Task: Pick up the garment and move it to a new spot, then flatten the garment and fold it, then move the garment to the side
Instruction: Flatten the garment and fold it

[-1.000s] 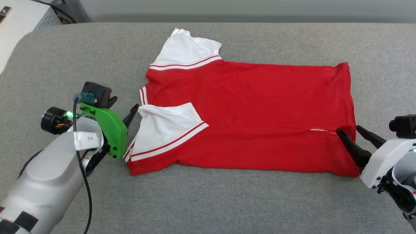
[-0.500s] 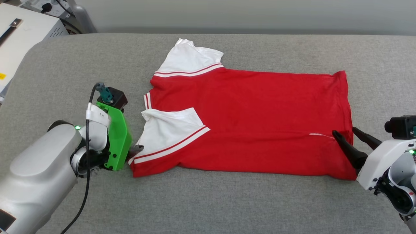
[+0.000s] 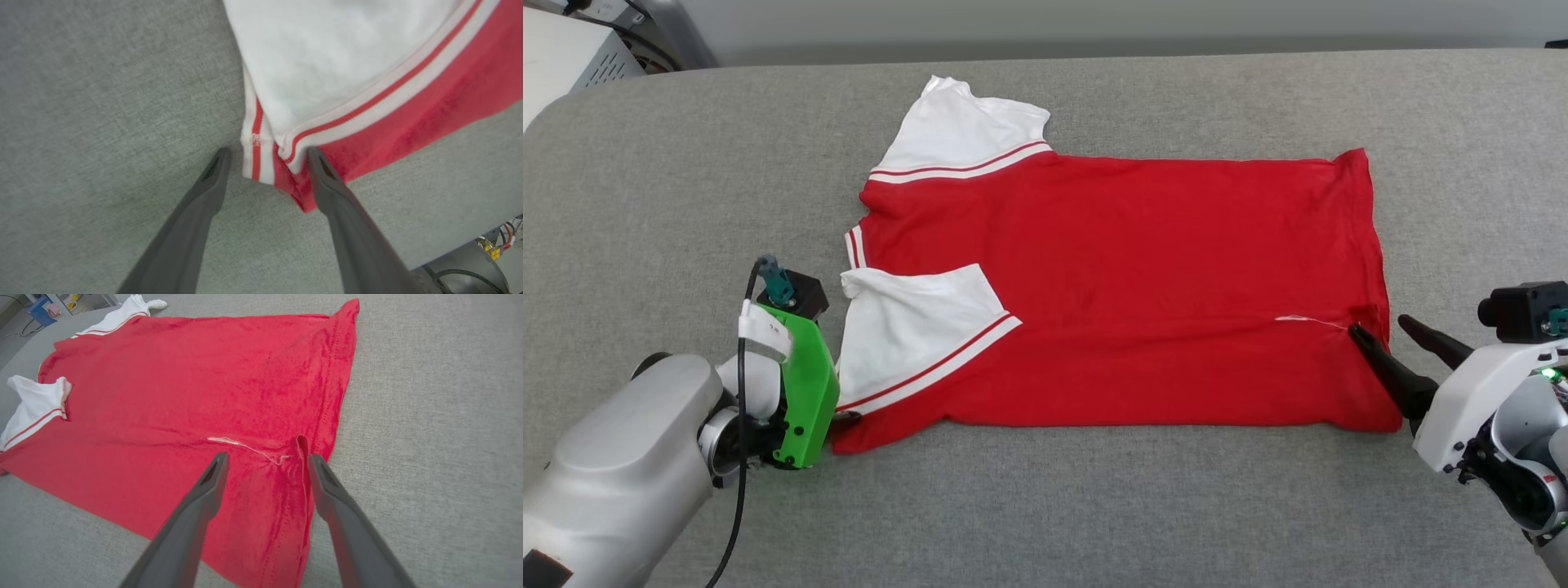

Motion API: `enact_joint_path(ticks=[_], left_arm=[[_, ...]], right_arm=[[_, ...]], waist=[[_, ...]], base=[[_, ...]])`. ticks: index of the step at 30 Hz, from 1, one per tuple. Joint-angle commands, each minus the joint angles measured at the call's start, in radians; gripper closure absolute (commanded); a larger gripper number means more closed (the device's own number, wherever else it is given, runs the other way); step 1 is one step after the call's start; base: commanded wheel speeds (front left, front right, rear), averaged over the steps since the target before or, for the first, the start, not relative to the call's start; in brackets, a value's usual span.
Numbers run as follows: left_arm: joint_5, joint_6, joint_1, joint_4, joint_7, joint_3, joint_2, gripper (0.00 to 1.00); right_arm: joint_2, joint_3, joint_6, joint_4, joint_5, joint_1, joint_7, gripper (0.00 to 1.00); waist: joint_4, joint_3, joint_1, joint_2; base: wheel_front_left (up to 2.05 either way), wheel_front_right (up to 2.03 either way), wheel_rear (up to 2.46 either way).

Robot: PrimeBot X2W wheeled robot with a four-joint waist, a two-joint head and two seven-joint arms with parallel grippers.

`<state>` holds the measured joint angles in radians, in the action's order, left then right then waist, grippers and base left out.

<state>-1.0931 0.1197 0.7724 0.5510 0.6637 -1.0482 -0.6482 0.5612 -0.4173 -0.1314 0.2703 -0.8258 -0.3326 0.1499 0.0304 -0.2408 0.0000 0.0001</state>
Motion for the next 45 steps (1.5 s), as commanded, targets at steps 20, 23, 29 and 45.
enact_joint_path(ticks=[20,23,29,45], left_arm=[[0.036,-0.023,-0.035,-0.207,-0.147,0.003,-0.082,1.0],[0.039,-0.039,-0.034,-0.242,-0.145,0.005,-0.085,1.0],[0.044,-0.057,-0.026,-0.278,-0.136,0.004,-0.085,1.0],[-0.059,-0.055,-0.106,-0.273,-0.152,0.037,-0.126,1.0]], right_arm=[[0.187,-0.018,0.001,-0.098,-0.03,-0.105,0.604,0.0],[0.149,-0.019,0.001,-0.069,-0.009,-0.102,0.638,0.0],[0.054,-0.022,0.001,0.054,0.041,-0.087,0.624,0.0],[0.038,-0.079,0.001,0.119,-0.019,-0.04,0.418,1.0]], waist=[[-0.03,0.063,0.0,-0.0001],[-0.038,0.046,0.0,-0.0001],[-0.059,0.004,0.0,-0.0001],[-0.028,0.086,0.0,-0.0001]], base=[[0.0,0.0,0.0],[0.0,0.0,0.0],[0.0,0.0,0.0],[0.0,0.0,0.0]])
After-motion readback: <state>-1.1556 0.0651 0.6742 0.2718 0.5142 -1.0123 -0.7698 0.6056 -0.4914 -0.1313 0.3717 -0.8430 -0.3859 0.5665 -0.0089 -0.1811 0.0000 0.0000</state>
